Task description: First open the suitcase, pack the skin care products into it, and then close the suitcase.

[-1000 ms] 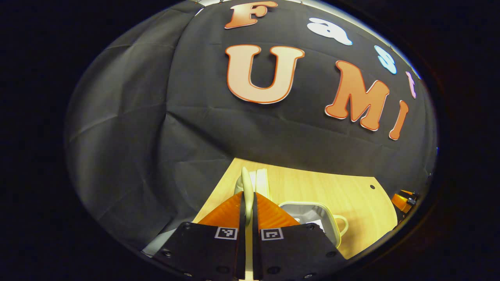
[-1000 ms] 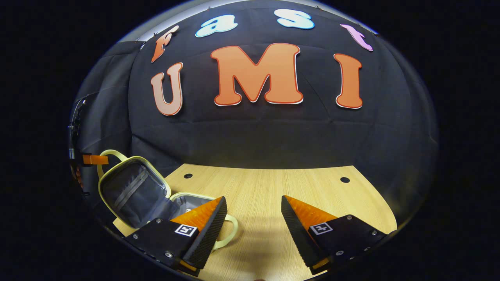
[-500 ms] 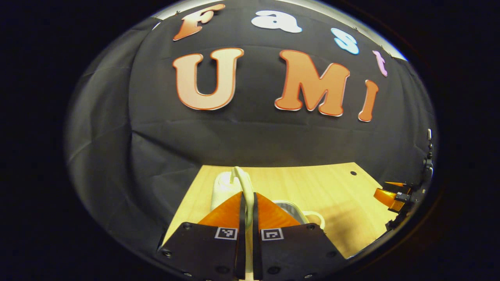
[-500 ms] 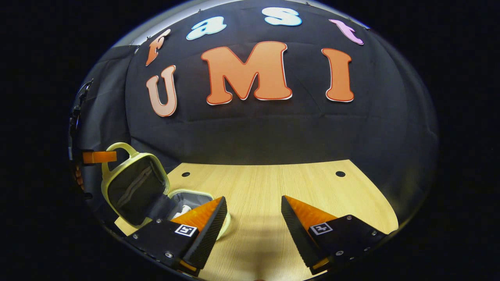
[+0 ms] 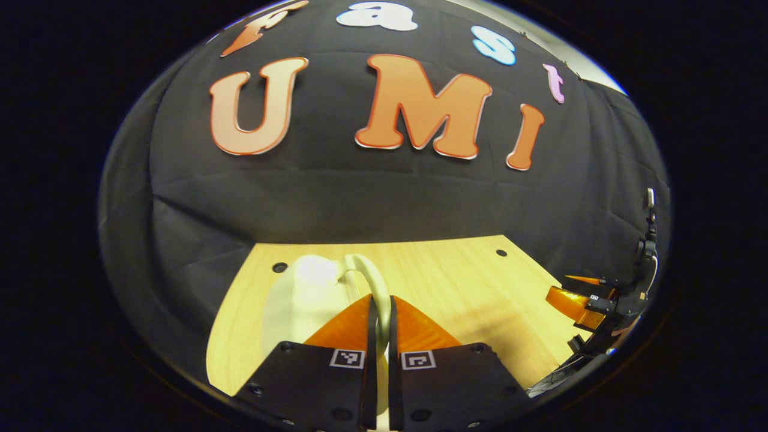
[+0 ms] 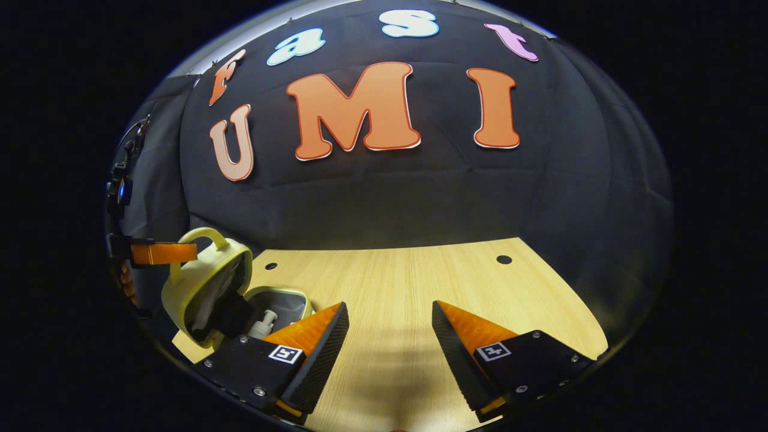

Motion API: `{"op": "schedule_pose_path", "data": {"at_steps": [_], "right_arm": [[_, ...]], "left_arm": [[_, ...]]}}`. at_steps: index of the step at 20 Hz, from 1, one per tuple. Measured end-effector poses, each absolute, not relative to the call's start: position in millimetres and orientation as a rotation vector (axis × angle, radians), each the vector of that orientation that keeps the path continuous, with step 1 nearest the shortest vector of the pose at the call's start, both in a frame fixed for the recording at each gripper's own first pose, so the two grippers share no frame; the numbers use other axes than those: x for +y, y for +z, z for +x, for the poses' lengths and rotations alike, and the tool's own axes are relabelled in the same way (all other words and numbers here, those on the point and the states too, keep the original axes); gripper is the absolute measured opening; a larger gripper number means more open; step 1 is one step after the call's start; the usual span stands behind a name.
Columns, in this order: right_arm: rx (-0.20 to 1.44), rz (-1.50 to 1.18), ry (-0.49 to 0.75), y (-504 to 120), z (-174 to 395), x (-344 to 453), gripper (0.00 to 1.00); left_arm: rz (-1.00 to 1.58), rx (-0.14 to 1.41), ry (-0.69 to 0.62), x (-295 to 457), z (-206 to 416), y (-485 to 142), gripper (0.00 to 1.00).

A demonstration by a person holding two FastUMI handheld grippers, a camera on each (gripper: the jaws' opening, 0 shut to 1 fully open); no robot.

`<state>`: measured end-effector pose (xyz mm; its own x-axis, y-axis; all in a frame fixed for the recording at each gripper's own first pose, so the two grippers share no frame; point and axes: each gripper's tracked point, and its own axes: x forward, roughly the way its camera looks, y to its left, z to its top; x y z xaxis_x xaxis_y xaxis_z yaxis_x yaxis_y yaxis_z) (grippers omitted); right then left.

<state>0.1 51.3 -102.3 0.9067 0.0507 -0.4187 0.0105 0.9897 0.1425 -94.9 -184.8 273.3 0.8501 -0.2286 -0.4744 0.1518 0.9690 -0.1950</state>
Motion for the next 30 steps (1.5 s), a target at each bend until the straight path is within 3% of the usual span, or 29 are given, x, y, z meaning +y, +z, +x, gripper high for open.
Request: {"op": "schedule_pose_path", "data": {"at_steps": [7, 16, 23, 28, 30], "right_arm": [[0.448, 0.138, 0.022, -109.4, -7.4, 35.4, 0.9], [0.459, 0.128, 0.031, -114.7, -11.2, 25.4, 0.9], [0.465, 0.126, 0.049, -117.5, -13.3, 25.8, 0.9], [0.437, 0.115, 0.059, -107.7, -11.2, 26.2, 0.9], [0.405, 0.107, 0.052, -98.2, -9.7, 22.5, 0.9]], "left_arm": [[-0.257, 0.643, -0.325, -263.8, -92.1, 208.0, 0.08], [-0.183, 0.766, -0.413, -318.7, -110.4, 138.7, 0.08], [0.007, 0.747, -0.374, -327.5, -112.4, 114.8, 0.08], [-0.029, 0.695, -0.386, -350.5, -118.2, 129.1, 0.27], [-0.018, 0.635, -0.373, -346.8, -116.5, 145.7, 0.41]]}}
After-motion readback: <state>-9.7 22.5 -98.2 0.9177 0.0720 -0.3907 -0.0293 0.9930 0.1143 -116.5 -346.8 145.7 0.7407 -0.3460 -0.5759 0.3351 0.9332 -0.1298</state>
